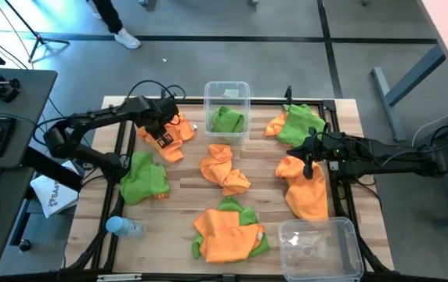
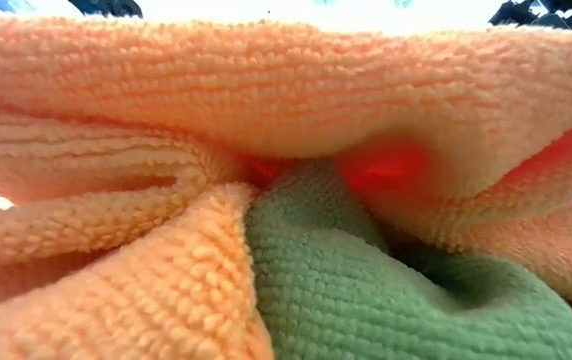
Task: Sort microfiber towel by color & place in baskets
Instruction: Put the orange microfiber towel into the bottom transparent bin
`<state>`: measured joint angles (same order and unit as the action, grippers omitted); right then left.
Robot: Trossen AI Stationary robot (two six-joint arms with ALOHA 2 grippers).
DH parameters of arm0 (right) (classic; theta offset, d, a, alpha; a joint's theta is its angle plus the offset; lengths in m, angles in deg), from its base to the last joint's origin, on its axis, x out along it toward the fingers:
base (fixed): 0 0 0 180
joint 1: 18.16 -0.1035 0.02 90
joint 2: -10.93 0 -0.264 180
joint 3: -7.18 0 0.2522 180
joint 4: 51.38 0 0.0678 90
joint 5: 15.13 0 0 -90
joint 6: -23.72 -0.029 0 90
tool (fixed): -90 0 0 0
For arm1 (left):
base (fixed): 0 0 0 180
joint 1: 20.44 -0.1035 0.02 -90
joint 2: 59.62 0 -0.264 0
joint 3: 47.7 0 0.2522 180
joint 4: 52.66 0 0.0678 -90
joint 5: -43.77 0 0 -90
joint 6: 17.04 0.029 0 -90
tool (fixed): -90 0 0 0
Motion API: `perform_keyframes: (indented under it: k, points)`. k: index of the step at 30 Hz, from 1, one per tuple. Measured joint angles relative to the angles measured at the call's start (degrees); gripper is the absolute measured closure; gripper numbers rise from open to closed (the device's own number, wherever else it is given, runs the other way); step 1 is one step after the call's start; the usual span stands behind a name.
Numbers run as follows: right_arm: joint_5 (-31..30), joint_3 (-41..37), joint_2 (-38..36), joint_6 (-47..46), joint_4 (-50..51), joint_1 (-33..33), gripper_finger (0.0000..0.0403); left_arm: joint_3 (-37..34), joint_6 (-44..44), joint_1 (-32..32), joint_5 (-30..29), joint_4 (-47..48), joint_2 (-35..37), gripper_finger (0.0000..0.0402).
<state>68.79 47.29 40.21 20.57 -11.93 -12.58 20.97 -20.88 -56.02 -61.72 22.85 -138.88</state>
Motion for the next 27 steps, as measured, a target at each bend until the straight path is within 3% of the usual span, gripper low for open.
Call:
perform_keyframes:
  k: [3, 9, 16, 27]
  points:
    - [0.0, 0.0, 0.0, -0.01, 0.0, -0.01, 0.0402, 0.0, -0.48, 0.58, -0.03, 0.16, 1.31, 0.0391]
    - [0.01, 0.0, 0.0, -1.11, 0.0, 0.0, 0.0402, 1.17, -2.31, 3.7, -0.92, 2.47, 7.27, 0.04]
    - [-0.02, 0.0, 0.02, -0.99, 0.0, 0.01, 0.0402, 9.25, -6.23, 10.94, -4.87, 3.43, 17.37, 0.0401]
    - [-0.02, 0.0, 0.02, -0.92, -0.07, 0.0, 0.0402, 16.91, -5.45, 23.21, -12.85, -7.06, 25.83, 0.0401]
